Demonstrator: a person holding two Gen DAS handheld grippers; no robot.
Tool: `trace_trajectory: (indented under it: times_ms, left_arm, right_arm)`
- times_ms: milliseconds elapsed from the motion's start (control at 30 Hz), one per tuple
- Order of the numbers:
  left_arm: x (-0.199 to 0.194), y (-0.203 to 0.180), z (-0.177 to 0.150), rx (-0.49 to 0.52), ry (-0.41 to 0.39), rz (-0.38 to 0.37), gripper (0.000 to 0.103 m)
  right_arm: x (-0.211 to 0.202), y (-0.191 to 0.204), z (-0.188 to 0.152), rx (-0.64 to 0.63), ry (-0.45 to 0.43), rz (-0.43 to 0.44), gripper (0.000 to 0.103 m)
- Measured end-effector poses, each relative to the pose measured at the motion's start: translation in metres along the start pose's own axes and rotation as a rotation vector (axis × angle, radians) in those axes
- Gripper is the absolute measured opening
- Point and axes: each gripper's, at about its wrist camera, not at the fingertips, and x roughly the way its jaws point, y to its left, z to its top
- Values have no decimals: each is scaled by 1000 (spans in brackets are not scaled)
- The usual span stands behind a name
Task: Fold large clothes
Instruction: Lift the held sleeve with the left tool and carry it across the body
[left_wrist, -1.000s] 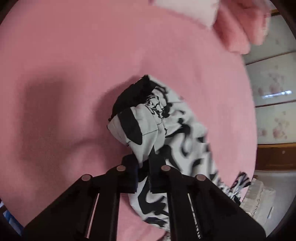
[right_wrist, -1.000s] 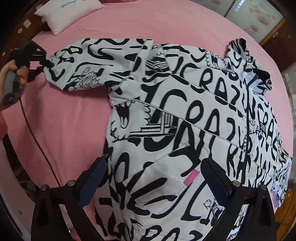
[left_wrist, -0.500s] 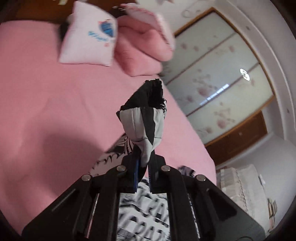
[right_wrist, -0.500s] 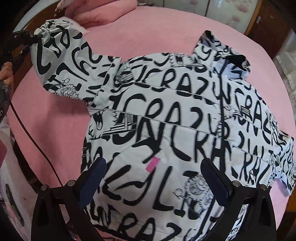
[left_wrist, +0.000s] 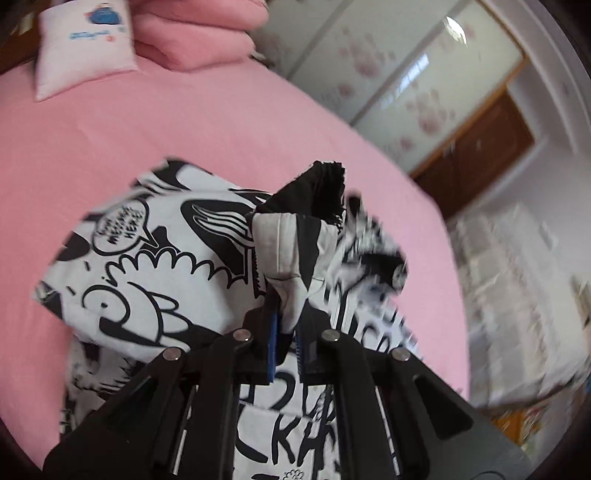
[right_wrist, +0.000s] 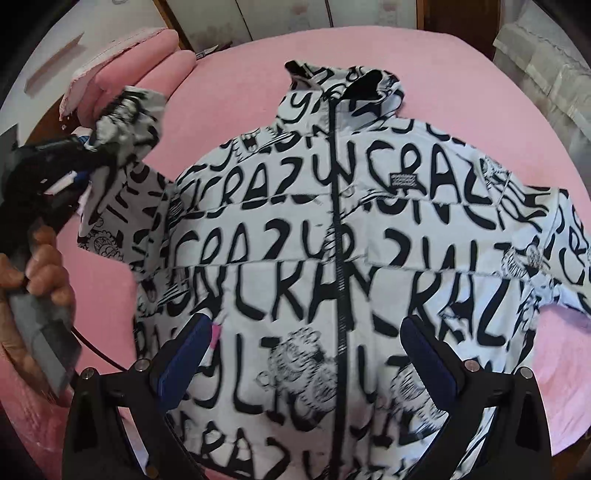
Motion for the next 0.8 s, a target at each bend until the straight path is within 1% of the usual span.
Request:
trace_trajectory:
  times_ms: [33,100,167,200,233,300,367,400,433,500,533,567,600,633,667,733,800]
  left_arm:
    - [12,-13,-16,27,32,10,5]
    - [36,-28,-37,56,79,22,5]
    - [59,-33,-52,56,130,33,5]
    - [74,-35,-61,50,172,44,5]
    - [87,-39,-70,56,205,64,5]
    - [117,-11,-64,86,276,85,5]
    - [133,-13,-78,126,347,113,5]
    - [137,-15,-85,145,359,119,6]
    - [135,-9,-84,159,360,120,6]
    - [130,-12,-87,208,361,134,10]
    - [129,-14,-87,217,365,130,15]
    - [125,-15,-80,218,369,125,24]
    - [121,-15,-77,214,371,110,30]
    - [114,-15,-72,204,361,89,41]
    - [100,-14,-64,196,344,74,49]
    - [77,-14,-53,196,313,58,54]
    - [59,-12,-43,206,287,69,55]
  right_arm:
    - [2,-9,1,15,10,11,103]
    - [16,-29,7,81,53,76,103]
    - [29,-46,10,138,74,101,103]
    - [35,-53,13,153,78,111,103]
    - [41,-60,16,159,83,115,103]
    - [52,-68,21,156,101,110,103]
    - [61,-75,26,147,107,76,103]
    - [64,-78,28,140,104,67,103]
    - [67,-81,32,132,98,65,103]
    - [69,-84,37,119,76,65,103]
    - [69,-84,39,113,65,73,103]
    - [71,-85,42,108,57,81,103]
    - [71,-85,44,100,46,91,103]
    - [71,-83,47,93,36,92,103]
    - [71,-80,48,88,31,90,103]
    - [71,-75,51,72,21,85,103]
    - [72,-68,54,73,16,79,103]
